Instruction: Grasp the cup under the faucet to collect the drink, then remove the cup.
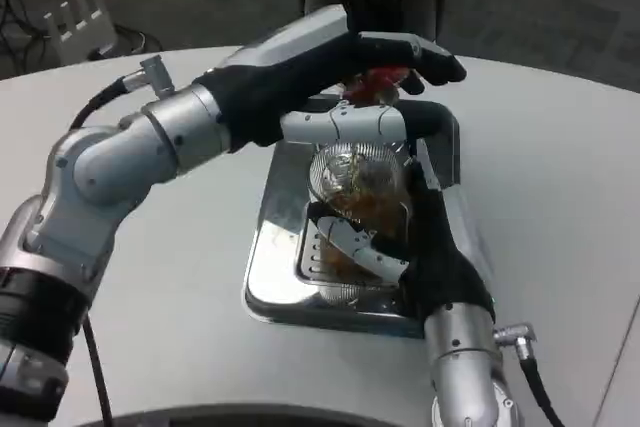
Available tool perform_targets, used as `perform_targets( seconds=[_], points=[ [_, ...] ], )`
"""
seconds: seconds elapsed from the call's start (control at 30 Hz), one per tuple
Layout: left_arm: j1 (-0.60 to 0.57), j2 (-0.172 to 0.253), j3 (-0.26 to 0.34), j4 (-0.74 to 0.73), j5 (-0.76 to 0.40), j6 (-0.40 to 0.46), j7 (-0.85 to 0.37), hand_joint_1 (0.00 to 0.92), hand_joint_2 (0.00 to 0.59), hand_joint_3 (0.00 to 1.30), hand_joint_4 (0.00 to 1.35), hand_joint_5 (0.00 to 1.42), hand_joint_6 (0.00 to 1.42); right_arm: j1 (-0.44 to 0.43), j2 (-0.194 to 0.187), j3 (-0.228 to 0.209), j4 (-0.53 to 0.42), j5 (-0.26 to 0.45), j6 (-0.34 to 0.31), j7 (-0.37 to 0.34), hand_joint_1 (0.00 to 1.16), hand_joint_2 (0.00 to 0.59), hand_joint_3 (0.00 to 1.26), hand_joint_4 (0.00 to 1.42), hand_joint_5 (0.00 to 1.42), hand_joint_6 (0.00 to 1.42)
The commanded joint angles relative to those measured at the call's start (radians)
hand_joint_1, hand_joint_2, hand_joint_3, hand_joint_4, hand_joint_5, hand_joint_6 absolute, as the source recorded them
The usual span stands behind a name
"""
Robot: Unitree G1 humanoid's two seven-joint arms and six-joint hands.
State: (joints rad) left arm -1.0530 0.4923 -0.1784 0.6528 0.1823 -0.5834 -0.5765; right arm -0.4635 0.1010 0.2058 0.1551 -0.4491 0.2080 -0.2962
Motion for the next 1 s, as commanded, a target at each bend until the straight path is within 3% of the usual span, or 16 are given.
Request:
perform_targets(
  seconds=[0.03,0.57,1.0],
  points=[
    [0.004,0.012,-0.017,0.041,0.03,0.014,-0.016,0.0,0.114,0.32,0.25,0.29,0.35,-0.026,0.013,-0.002,0.03,0.002,-0.016,-0.031,0.65,0.195,0.0,0.0,0.0,0.0],
    [-0.014,0.01,-0.025,0.094,0.046,-0.004,-0.01,0.0,0.116,0.32,0.25,0.29,0.35,-0.07,0.052,0.021,0.119,-0.001,-0.028,-0.142,0.66,0.208,0.0,0.0,0.03,0.0],
    [-0.007,0.025,-0.023,0.095,0.05,-0.004,-0.015,0.0,0.116,0.32,0.25,0.29,0.35,-0.11,0.073,0.031,0.166,0.034,-0.038,-0.163,0.64,0.212,0.0,0.04,0.07,0.0]
  ],
)
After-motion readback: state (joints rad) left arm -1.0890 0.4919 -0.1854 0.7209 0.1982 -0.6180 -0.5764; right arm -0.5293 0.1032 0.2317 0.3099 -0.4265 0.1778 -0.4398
